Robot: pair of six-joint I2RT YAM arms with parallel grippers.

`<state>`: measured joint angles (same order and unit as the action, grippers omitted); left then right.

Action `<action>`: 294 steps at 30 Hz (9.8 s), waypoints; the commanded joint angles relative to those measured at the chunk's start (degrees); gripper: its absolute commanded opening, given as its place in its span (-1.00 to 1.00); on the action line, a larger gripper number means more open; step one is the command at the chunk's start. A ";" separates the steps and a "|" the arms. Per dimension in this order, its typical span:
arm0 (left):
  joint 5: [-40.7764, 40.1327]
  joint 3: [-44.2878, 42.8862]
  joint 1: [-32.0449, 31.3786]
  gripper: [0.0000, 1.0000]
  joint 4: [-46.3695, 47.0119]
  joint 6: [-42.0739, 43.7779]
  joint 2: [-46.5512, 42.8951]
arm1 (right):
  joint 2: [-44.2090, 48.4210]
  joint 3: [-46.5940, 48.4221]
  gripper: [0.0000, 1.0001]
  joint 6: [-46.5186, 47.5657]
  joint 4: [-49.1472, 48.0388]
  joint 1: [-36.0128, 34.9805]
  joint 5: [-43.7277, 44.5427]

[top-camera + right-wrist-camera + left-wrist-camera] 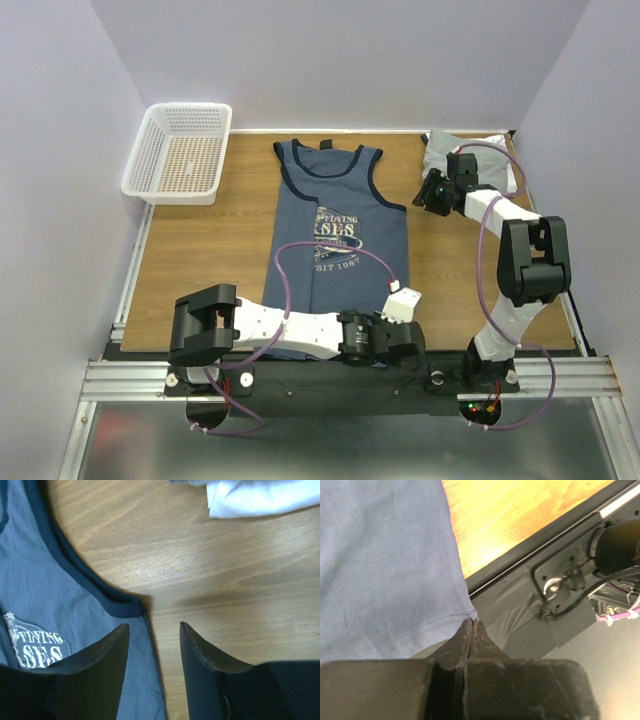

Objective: Fold and stack the tank tops
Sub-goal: Fold the tank top

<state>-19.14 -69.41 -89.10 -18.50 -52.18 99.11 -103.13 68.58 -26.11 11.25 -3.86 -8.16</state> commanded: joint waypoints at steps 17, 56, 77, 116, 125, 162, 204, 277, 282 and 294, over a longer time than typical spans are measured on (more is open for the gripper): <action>0.68 2.52 0.86 -1.00 2.59 -1.52 -4.19 | -6.82 4.90 -0.03 1.06 -4.48 -4.58 1.22; 6.04 2.17 0.33 -1.00 9.45 4.10 -4.02 | -4.80 4.73 -0.80 0.88 0.27 -5.55 19.32; -1.86 17.36 1.12 -1.00 13.32 -7.57 -14.82 | -2.34 7.44 -0.83 -5.35 1.94 -6.42 10.37; -6.09 31.52 1.38 -1.00 -6.37 -27.09 -28.80 | -21.23 30.21 -0.83 -18.63 1.94 -19.96 12.12; -5.83 31.79 1.38 -1.00 -10.32 -28.94 -30.20 | -23.87 32.93 -0.83 -19.68 2.11 -21.28 12.12; -7.92 29.43 1.38 0.00 -18.31 -28.42 -36.97 | -25.20 39.62 0.19 -12.76 2.38 -24.71 11.05; 0.59 9.02 3.76 -0.46 -0.40 -0.02 -1.20 | -24.39 28.72 0.07 -3.60 2.90 -14.78 10.54; 2.96 3.05 8.77 -0.18 2.15 7.71 2.84 | -28.26 33.82 -0.51 -1.23 3.08 -12.05 17.30; 2.96 3.31 8.59 -1.00 1.54 7.19 3.72 | -28.79 34.87 -0.71 -0.44 3.17 -12.05 18.62; 5.77 10.08 7.36 -1.00 4.79 6.13 -5.68 | -29.58 37.33 -0.99 1.59 3.17 -10.73 21.79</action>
<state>-14.90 -61.34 -80.88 -15.27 -45.52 98.70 -132.05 103.04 -25.69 16.10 -16.05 10.92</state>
